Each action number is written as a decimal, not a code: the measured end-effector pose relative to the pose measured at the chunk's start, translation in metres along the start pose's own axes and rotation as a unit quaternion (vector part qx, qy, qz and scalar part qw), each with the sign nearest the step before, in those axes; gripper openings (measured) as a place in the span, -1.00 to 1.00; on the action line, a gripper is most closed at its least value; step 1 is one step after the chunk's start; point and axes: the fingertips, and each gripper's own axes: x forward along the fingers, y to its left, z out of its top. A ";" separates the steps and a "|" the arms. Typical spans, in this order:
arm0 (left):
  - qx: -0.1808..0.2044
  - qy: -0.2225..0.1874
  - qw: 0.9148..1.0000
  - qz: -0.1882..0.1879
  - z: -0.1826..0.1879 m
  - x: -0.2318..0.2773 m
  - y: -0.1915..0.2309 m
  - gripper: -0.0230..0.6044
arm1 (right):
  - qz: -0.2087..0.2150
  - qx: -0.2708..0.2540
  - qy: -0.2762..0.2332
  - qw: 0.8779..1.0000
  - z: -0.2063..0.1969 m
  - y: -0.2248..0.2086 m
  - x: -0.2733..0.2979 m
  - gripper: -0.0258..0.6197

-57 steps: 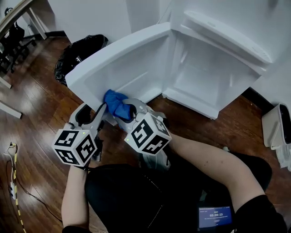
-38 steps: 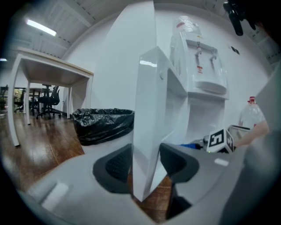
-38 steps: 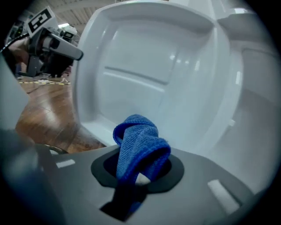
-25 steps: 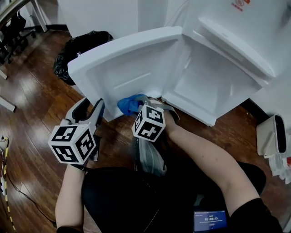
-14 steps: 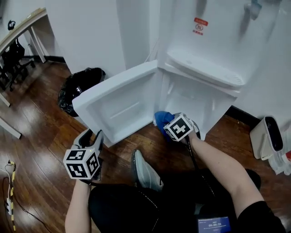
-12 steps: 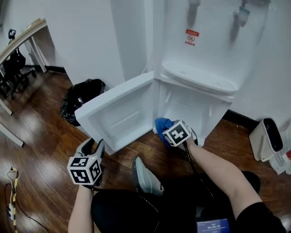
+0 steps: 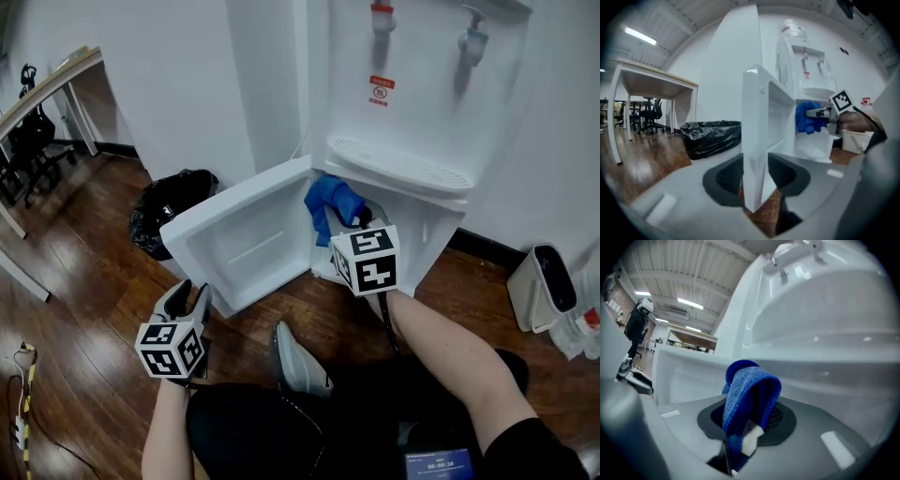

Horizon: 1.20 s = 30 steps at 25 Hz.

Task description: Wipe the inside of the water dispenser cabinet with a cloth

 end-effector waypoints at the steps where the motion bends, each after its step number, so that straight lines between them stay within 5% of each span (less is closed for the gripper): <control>1: -0.003 -0.010 1.000 -0.003 0.003 -0.001 -0.001 -0.41 | 0.002 0.001 -0.018 1.000 0.012 0.003 -0.002 -0.62; 7: -0.011 -0.047 0.999 -0.004 0.017 -0.001 0.001 -0.41 | 0.036 0.000 -0.099 0.994 0.065 0.045 -0.032 -0.62; 10: -0.029 -0.048 0.998 -0.027 0.017 0.001 -0.004 -0.41 | 0.059 0.002 -0.097 0.994 0.084 0.074 -0.033 -0.62; 14: -0.068 -0.090 0.991 -0.073 0.029 -0.010 -0.012 -0.30 | 0.126 -0.080 -0.102 0.984 0.095 0.151 -0.037 -0.62; 17: -0.132 -0.211 0.967 -0.057 0.069 -0.050 0.012 -0.30 | 0.169 -0.174 -0.129 0.962 0.104 0.211 -0.048 -0.62; 20: -0.192 -0.344 0.919 0.000 0.108 -0.106 0.049 -0.30 | 0.187 -0.266 -0.148 0.934 0.106 0.252 -0.054 -0.62; 22: -0.210 -0.392 0.895 0.026 0.115 -0.129 0.066 -0.31 | 0.202 -0.303 -0.140 0.921 0.092 0.275 -0.052 -0.62; 25: -0.221 -0.412 0.884 0.023 0.117 -0.135 0.072 -0.33 | 0.238 -0.321 -0.086 0.912 0.042 0.301 -0.037 -0.62; 30: -0.230 -0.393 0.891 0.009 0.111 -0.121 0.069 -0.35 | 0.301 -0.349 0.056 0.886 -0.074 0.312 -0.008 -0.62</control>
